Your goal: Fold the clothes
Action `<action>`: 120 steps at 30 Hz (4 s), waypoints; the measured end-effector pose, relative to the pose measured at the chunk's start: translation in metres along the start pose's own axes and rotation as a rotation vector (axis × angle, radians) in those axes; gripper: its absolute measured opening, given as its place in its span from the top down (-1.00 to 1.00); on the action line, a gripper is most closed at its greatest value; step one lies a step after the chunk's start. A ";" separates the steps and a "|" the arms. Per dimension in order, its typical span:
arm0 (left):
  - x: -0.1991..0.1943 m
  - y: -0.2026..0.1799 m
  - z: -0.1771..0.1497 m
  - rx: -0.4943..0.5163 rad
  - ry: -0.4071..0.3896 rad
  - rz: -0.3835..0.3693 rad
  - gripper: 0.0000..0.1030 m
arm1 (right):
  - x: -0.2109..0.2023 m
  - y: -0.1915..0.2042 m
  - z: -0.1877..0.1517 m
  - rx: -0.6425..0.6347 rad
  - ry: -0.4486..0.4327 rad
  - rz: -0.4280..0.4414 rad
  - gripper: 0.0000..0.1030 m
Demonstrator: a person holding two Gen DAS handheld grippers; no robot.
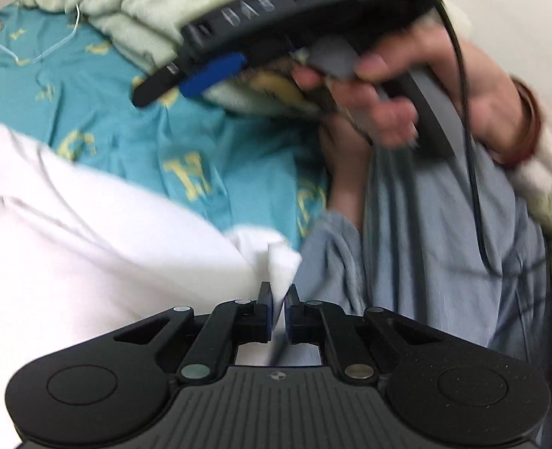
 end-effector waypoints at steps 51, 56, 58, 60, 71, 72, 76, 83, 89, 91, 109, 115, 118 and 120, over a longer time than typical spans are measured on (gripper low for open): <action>-0.047 0.354 0.005 -1.193 -0.655 0.407 0.80 | 0.086 0.092 -0.083 -0.422 0.303 0.019 0.63; -0.055 0.340 0.005 -1.135 -0.628 0.445 0.63 | 0.077 0.100 -0.074 -0.445 0.241 0.068 0.62; -0.063 0.327 0.006 -1.079 -0.612 0.493 0.59 | 0.069 0.108 -0.068 -0.480 0.174 0.089 0.62; -0.076 0.308 0.003 -1.035 -0.616 0.522 0.36 | 0.063 0.112 -0.063 -0.478 0.133 0.119 0.62; -0.146 0.170 -0.021 -0.839 -0.612 0.662 -0.57 | 0.030 0.111 -0.041 -0.410 -0.065 0.114 0.59; -0.151 0.156 -0.025 -0.829 -0.617 0.666 -0.60 | 0.025 0.112 -0.038 -0.400 -0.089 0.118 0.59; -0.162 0.104 -0.040 -0.787 -0.626 0.679 -0.77 | 0.012 0.113 -0.033 -0.373 -0.147 0.109 0.59; -0.159 0.049 -0.058 -0.715 -0.678 0.723 -1.00 | -0.004 0.108 -0.015 -0.305 -0.218 0.080 0.58; -0.158 0.057 -0.065 -0.737 -0.709 0.741 -1.00 | -0.016 0.123 0.013 -0.337 -0.273 0.018 0.45; -0.162 0.062 -0.069 -0.752 -0.723 0.743 -1.00 | -0.018 0.129 0.025 -0.335 -0.305 0.023 0.12; -0.209 0.227 -0.176 -1.514 -0.939 0.501 -1.00 | 0.039 0.099 0.014 -0.188 -0.170 0.047 -0.66; -0.201 0.320 -0.212 -1.645 -1.057 0.424 -0.92 | 0.050 0.093 0.011 -0.138 -0.129 0.055 -0.66; -0.195 0.358 -0.211 -1.625 -1.073 0.454 -0.89 | 0.060 0.091 0.011 -0.127 -0.108 0.048 -0.66; -0.188 0.384 -0.210 -1.612 -1.077 0.464 -0.79 | 0.067 0.089 0.012 -0.121 -0.098 0.040 -0.66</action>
Point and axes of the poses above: each gripper's, at about its wrist camera, not at the fingertips, and x roughly the way its jaws point, y to its left, z to its top, the point moved 5 cm from there along x, roughly the way its jaws point, and after that the axes turned 3 degrees about y, right-handed, at the moved point
